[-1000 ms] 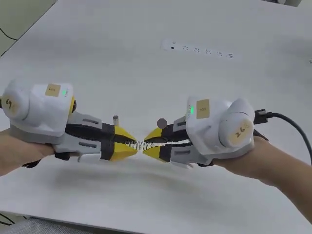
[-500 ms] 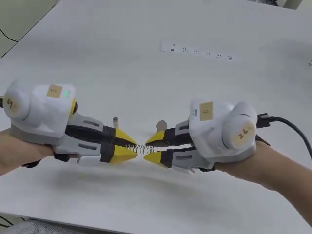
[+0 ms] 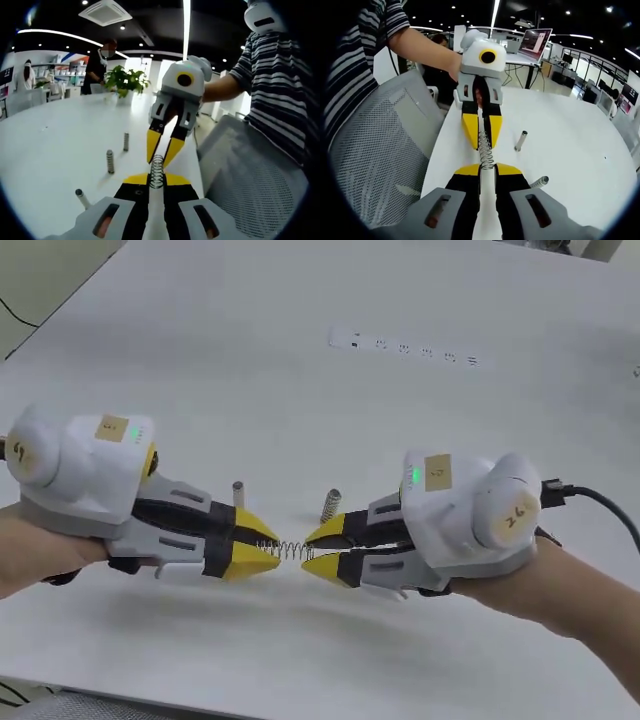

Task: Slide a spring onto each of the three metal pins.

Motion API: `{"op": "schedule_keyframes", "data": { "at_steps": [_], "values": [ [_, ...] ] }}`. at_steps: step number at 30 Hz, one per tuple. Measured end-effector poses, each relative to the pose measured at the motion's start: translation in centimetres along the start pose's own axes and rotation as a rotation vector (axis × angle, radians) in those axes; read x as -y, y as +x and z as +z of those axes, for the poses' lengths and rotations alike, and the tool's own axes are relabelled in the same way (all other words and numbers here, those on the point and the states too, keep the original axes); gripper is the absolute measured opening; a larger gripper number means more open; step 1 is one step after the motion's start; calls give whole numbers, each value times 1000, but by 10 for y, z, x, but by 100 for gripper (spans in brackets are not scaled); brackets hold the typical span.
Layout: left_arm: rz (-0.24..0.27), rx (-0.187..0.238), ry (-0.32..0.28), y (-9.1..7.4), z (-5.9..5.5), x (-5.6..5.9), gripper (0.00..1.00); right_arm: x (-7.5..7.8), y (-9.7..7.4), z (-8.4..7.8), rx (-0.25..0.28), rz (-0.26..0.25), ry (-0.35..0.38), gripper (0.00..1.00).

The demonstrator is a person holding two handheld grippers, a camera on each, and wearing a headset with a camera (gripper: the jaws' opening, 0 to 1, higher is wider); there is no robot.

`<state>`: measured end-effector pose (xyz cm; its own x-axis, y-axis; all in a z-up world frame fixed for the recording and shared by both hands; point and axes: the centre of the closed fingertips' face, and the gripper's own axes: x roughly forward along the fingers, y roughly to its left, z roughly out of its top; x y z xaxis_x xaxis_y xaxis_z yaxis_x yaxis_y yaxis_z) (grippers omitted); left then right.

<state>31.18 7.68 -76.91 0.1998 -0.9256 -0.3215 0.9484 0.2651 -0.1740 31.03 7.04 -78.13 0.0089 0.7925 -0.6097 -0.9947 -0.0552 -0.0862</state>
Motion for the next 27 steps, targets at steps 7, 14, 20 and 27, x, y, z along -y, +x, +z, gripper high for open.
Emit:
{"op": "schedule_keyframes", "data": {
  "at_steps": [7,14,20,27],
  "values": [
    [3,-2,-3,1,-1,0,2,1,-3,3,8,6,-4,7],
    [13,-14,2,0,-3,-1,2,4,-7,17,50,5,1,7],
    [21,-21,5,0,-5,-3,2,4,-6,25,58,5,-29,7],
    [27,-26,13,-1,-6,-4,2,4,-5,32,67,7,-45,7]
  ]
}}
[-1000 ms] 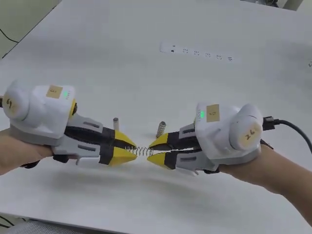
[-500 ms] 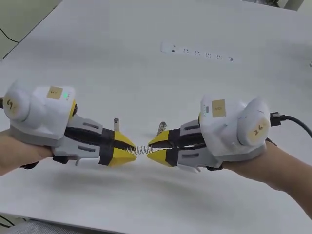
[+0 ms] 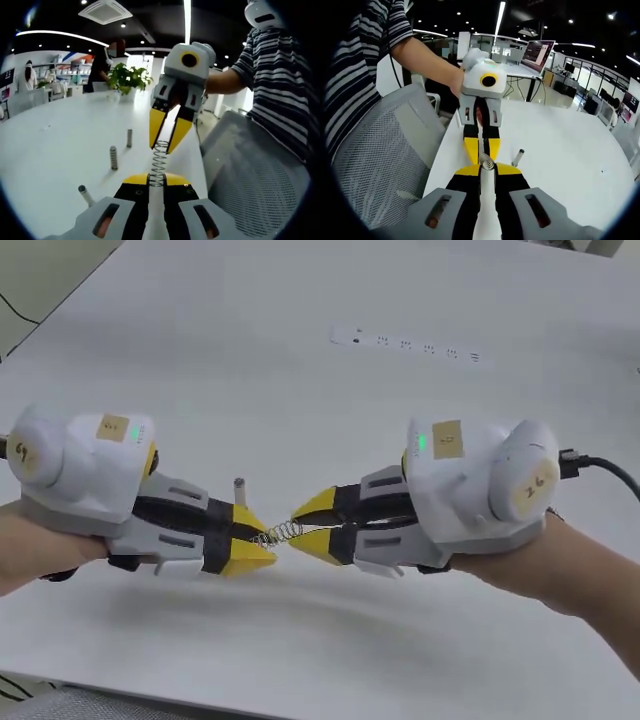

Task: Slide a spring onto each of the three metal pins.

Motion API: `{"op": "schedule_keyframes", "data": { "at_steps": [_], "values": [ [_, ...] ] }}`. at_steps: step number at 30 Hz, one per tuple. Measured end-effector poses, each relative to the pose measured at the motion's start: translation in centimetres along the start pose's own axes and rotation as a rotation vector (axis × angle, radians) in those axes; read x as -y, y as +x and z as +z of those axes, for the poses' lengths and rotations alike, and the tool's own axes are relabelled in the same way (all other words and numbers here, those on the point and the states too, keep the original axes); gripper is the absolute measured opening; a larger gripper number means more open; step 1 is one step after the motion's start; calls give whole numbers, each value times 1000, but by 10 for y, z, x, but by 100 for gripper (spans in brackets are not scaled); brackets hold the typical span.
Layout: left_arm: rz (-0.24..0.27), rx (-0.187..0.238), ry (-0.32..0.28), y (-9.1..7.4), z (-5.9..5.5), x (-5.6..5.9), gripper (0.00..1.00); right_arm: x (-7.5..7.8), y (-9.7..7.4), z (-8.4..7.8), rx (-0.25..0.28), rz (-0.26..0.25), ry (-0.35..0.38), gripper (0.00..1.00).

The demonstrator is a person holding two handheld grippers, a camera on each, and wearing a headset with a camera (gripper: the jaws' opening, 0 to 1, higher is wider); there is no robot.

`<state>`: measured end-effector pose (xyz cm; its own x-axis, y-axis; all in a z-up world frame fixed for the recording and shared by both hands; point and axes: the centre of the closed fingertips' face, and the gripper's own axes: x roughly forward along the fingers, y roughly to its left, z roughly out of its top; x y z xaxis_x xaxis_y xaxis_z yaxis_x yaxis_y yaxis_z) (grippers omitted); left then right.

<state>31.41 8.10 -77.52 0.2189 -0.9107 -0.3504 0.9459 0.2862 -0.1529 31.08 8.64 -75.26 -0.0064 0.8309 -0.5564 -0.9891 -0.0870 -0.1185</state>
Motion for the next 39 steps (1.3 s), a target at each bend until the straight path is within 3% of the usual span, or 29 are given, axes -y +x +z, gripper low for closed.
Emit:
{"op": "schedule_keyframes", "data": {
  "at_steps": [21,39],
  "values": [
    [-4,0,25,7,3,2,2,-1,13,31,59,4,-29,8],
    [13,8,-10,6,4,-1,3,1,13,31,59,-14,-74,7]
  ]
}}
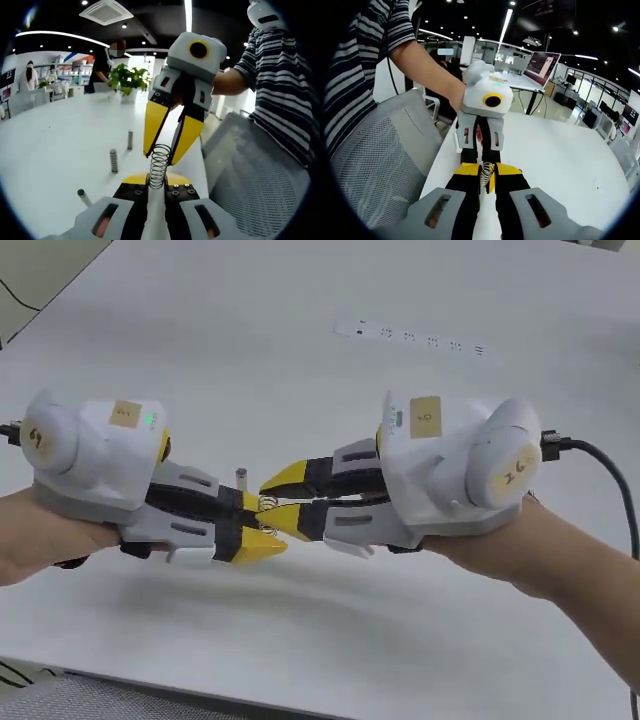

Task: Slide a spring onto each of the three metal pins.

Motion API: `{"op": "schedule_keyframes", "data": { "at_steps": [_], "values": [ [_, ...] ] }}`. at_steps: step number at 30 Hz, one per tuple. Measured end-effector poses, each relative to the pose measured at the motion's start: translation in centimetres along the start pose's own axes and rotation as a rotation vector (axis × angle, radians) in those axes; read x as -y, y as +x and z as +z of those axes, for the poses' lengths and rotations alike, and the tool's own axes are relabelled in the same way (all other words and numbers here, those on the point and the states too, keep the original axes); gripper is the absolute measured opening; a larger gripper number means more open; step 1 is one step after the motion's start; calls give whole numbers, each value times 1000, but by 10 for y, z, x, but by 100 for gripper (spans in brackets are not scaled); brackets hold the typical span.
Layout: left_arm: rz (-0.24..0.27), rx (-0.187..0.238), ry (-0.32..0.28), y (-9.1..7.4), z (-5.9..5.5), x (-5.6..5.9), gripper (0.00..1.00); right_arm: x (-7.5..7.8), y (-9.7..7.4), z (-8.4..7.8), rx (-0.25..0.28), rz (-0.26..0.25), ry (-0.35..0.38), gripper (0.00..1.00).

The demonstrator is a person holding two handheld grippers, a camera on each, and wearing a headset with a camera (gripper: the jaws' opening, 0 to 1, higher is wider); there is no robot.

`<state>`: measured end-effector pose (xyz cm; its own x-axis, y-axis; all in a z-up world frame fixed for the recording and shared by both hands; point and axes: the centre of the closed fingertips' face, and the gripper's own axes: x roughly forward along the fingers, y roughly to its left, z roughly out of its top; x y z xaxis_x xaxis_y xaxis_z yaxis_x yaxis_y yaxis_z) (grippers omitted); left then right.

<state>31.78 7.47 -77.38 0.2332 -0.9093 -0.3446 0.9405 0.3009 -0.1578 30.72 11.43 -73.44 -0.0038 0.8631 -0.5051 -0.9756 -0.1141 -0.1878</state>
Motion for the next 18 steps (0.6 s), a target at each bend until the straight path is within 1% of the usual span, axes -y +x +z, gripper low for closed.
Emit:
{"op": "schedule_keyframes", "data": {
  "at_steps": [4,7,12,18],
  "values": [
    [-3,2,-9,0,1,1,7,-1,0,0,-3,-2,-9,7],
    [3,-1,-10,0,0,1,10,0,1,0,-3,-6,-6,7],
    [22,3,-26,-5,-2,-1,14,2,-1,0,-3,-14,-5,7],
    [44,11,-29,-9,-2,-3,21,5,-1,0,-4,-22,-5,7]
  ]
}}
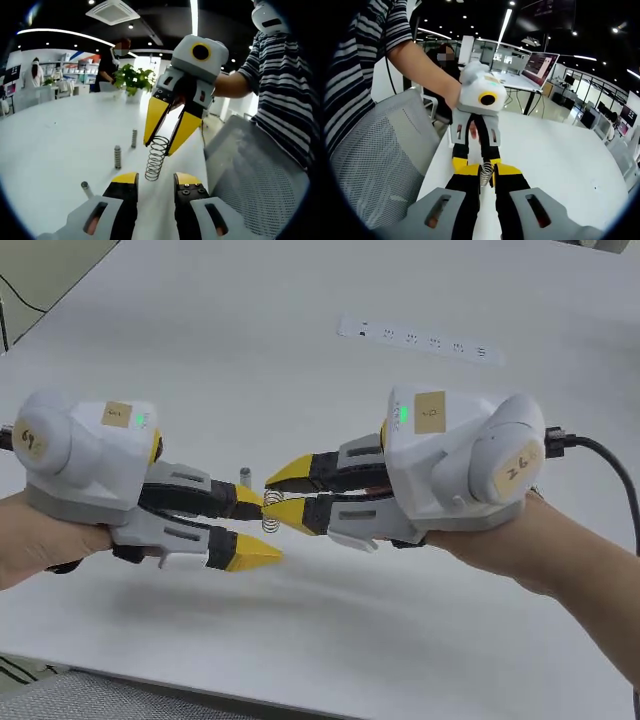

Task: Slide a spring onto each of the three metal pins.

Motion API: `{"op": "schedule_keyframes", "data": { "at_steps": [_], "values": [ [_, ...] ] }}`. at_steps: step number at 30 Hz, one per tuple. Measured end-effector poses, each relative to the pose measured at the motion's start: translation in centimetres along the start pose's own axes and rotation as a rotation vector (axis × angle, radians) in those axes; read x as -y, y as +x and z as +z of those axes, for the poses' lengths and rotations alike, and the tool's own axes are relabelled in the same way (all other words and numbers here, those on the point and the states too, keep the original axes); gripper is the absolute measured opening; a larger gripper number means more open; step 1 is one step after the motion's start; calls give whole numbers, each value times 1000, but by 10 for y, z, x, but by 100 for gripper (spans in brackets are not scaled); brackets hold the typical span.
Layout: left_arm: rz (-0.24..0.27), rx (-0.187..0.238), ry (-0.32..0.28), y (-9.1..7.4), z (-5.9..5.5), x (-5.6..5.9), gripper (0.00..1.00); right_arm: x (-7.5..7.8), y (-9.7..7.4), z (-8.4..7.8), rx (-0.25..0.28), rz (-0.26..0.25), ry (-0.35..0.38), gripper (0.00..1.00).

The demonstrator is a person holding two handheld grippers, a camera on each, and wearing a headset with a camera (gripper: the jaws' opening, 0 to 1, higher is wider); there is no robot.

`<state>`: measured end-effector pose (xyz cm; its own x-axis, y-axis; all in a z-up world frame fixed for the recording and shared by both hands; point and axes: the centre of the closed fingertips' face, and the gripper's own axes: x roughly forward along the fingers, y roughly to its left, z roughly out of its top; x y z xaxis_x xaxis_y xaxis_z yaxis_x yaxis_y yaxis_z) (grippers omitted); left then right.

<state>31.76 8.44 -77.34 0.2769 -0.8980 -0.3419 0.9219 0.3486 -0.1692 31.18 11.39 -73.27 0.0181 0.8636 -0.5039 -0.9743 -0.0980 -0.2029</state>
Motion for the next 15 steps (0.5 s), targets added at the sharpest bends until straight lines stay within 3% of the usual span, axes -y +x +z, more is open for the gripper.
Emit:
{"op": "schedule_keyframes", "data": {
  "at_steps": [15],
  "values": [
    [66,11,-33,-22,-7,-9,29,4,-2,-4,-6,-13,8,8]
  ]
}}
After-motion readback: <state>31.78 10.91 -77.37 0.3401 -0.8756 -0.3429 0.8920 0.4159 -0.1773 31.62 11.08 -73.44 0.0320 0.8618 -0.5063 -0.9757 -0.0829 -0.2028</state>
